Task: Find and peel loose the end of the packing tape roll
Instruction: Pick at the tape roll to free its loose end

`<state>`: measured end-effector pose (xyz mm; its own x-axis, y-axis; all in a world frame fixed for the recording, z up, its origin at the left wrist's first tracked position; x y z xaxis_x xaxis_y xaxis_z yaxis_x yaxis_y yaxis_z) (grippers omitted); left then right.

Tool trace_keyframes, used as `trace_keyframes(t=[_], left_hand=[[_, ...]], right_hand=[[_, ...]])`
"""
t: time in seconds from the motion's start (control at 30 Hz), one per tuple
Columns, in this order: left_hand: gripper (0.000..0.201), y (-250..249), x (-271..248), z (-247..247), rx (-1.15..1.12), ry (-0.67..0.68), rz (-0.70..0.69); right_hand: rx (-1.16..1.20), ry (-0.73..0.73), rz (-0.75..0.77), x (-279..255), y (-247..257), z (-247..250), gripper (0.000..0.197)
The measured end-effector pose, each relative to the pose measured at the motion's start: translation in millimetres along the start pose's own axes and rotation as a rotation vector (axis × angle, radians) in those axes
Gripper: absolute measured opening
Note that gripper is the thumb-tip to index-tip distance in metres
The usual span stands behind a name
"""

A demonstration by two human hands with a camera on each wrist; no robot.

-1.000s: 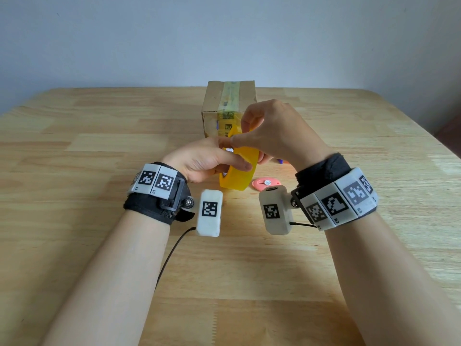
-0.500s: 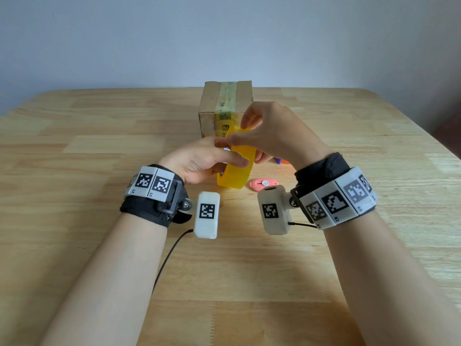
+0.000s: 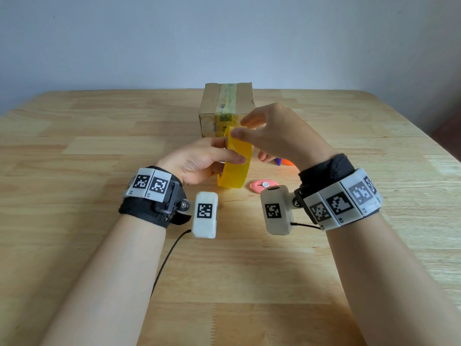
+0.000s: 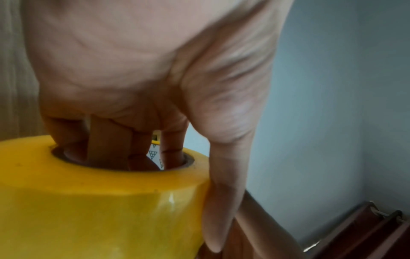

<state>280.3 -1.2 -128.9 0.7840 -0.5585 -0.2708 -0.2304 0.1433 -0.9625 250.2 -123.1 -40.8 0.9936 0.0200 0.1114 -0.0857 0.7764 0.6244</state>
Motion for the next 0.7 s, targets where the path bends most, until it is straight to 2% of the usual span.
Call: trace_keyframes(t=[0.1,0.23,0.3,0.5,0.63,0.7], left_hand=[[0.059,1,0,2,-0.027,0.005,0.003],[0.049,0,0,3,-0.044,-0.023,0.006],[0.053,0,0,3,-0.033,-0.021,0.005],[0.071,-1,0,-2,0.032,-0.013,-0.005],[0.065,-5,-2,-6,0.067,-0.022,-0.010],[0.073,-5,-1,-7,0.059,-0.026,-0.016]], right_hand=[[-0.023,0.006,-0.011,-1,-2,2,0.036],[0.009,-0.040,-0.002,-2,3,9,0.018],[0.019,-0.043,-0.008,-2,2,9,0.015],[-0.007,0.102,-0.074,-4,-3,-9,0.054],[-0.052,0.107,-0.082,-7,0,-6,0.059],[-0.061,0.088,-0.092,-7,-1,-4,0.058]])
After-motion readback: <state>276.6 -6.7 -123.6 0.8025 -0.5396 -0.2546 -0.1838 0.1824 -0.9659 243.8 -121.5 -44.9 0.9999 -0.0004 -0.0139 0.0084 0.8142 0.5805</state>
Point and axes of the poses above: each hand's wrist, its own x-axis towards the middle knuckle, its own z-axis out of the back of the hand, y = z × x, the point moved 9 cm from there along x, towards the middle knuckle, and after that the axes turned 1 degree about y, right-handed, at the moved point
